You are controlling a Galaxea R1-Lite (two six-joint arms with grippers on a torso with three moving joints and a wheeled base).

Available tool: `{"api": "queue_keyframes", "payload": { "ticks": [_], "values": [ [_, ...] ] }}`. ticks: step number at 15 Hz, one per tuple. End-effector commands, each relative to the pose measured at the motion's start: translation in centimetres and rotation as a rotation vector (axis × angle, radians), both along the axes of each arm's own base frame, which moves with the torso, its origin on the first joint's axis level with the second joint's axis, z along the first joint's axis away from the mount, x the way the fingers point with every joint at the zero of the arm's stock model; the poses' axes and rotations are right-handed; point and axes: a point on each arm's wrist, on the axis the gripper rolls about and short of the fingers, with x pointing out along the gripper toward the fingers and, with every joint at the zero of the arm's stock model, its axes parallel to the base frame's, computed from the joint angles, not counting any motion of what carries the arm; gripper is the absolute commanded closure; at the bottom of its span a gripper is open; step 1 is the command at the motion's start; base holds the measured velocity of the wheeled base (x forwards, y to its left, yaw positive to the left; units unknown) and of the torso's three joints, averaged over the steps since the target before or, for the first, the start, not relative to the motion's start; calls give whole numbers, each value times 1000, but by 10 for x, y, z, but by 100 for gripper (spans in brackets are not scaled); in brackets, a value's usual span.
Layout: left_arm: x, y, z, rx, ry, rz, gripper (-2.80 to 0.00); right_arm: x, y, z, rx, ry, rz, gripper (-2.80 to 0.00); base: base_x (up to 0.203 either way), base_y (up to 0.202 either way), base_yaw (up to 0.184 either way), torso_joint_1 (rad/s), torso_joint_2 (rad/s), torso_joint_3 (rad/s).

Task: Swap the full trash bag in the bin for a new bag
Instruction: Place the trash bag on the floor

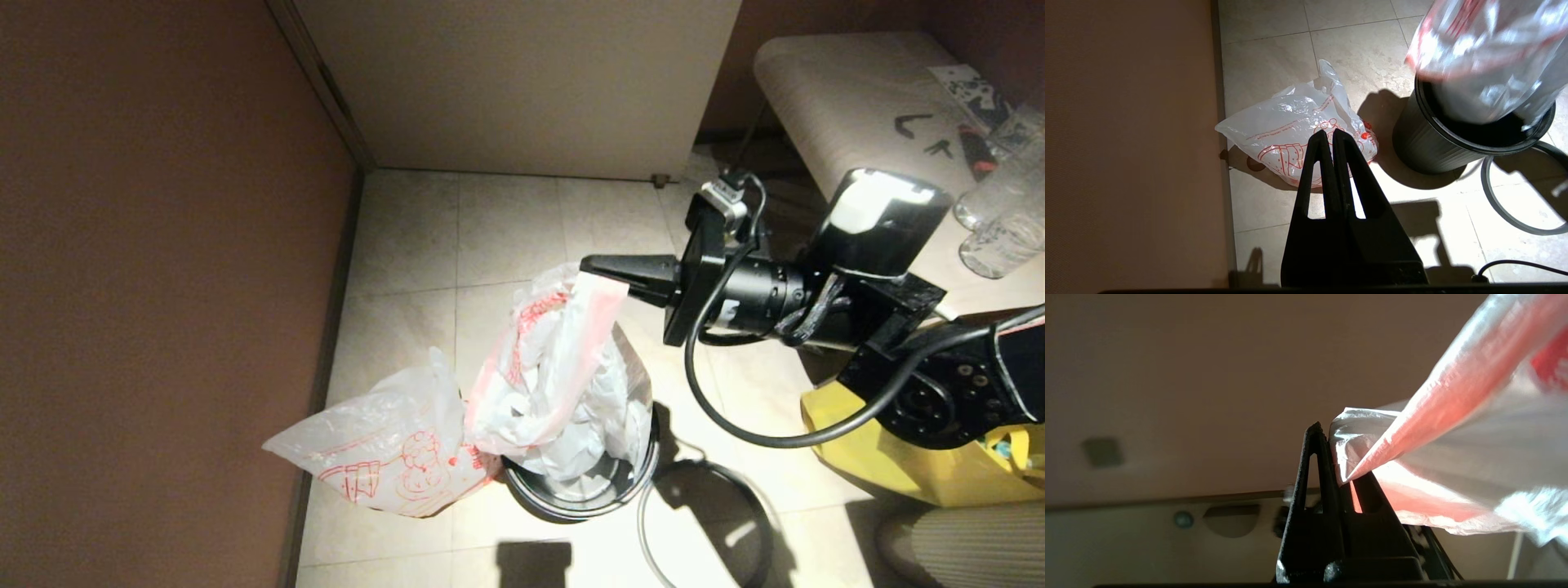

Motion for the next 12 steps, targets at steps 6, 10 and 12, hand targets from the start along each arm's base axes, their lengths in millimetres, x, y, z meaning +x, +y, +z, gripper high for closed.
{"api": "queue_keyframes", "payload": {
  "ticks": [6, 10, 12],
  "values": [
    [0, 0, -1, 0, 3, -1, 0, -23, -19, 115, 138, -238, -20, 0, 0, 0, 0, 0, 0, 0],
    [0, 0, -1, 0, 4, 1, 0, -25, -33, 163, 180, -329, -56, 0, 0, 0, 0, 0, 0, 0],
    [0, 0, -1, 0, 3, 1, 0, -9, -52, 171, 177, -356, -131, 0, 0, 0, 0, 0, 0, 0]
  ]
}}
